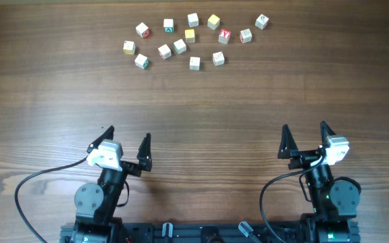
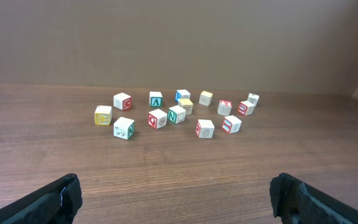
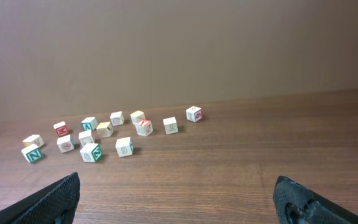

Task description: Form a horizontal line

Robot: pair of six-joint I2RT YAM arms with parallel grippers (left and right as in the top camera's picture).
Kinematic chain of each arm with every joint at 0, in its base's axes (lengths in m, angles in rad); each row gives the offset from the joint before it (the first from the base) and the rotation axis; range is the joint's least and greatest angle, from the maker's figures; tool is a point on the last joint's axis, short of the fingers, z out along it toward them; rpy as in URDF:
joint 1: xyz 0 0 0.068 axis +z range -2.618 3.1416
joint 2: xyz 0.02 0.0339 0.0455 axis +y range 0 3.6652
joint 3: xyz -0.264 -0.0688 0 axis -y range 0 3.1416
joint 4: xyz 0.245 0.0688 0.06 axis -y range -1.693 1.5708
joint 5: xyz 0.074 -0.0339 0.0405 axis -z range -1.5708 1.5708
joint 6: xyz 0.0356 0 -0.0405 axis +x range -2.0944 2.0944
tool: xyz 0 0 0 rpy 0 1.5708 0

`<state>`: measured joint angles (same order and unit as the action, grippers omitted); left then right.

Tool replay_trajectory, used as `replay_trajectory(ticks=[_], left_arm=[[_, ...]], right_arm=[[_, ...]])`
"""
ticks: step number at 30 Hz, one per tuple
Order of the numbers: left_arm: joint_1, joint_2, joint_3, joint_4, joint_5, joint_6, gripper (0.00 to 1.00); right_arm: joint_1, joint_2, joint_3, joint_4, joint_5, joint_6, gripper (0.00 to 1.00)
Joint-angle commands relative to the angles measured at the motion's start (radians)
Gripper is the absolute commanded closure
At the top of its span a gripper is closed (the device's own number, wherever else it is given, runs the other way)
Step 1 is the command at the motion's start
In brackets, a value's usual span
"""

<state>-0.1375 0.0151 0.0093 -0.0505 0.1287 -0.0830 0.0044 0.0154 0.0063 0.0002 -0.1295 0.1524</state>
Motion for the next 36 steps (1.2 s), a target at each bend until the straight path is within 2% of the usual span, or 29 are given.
replay_trajectory(ticks=[1, 5, 9, 15, 22, 27, 33, 36], left_arm=[[-0.001, 0.015, 0.061, -0.032, -0.007, 0.011, 0.0], [-0.001, 0.089, 0.181, -0.103, -0.01, 0.011, 0.0], [-0.001, 0.239, 0.339, -0.171, -0.018, 0.011, 0.0], [-0.001, 0.554, 0.641, -0.294, -0.017, 0.008, 0.0], [-0.003, 0.947, 1.037, -0.525, -0.014, -0.016, 0.0], [-0.003, 1.181, 1.276, -0.633, 0.0, -0.09, 0.0], [-0.003, 1.322, 1.348, -0.616, 0.234, -0.09, 0.0], [-0.003, 1.362, 1.348, -0.646, 0.253, -0.09, 0.0]], right_arm=[[-0.006, -0.011, -0.001, 0.006, 0.017, 0.007, 0.0], [-0.006, -0.011, -0.001, 0.006, 0.017, 0.007, 0.0], [-0.006, -0.011, -0.001, 0.006, 0.017, 0.008, 0.0], [-0.006, -0.011, -0.001, 0.006, 0.017, 0.007, 0.0], [-0.006, -0.011, -0.001, 0.006, 0.017, 0.007, 0.0], [-0.006, -0.011, -0.001, 0.006, 0.017, 0.007, 0.0], [-0.006, -0.011, -0.001, 0.006, 0.017, 0.007, 0.0], [-0.006, -0.011, -0.001, 0.006, 0.017, 0.007, 0.0]])
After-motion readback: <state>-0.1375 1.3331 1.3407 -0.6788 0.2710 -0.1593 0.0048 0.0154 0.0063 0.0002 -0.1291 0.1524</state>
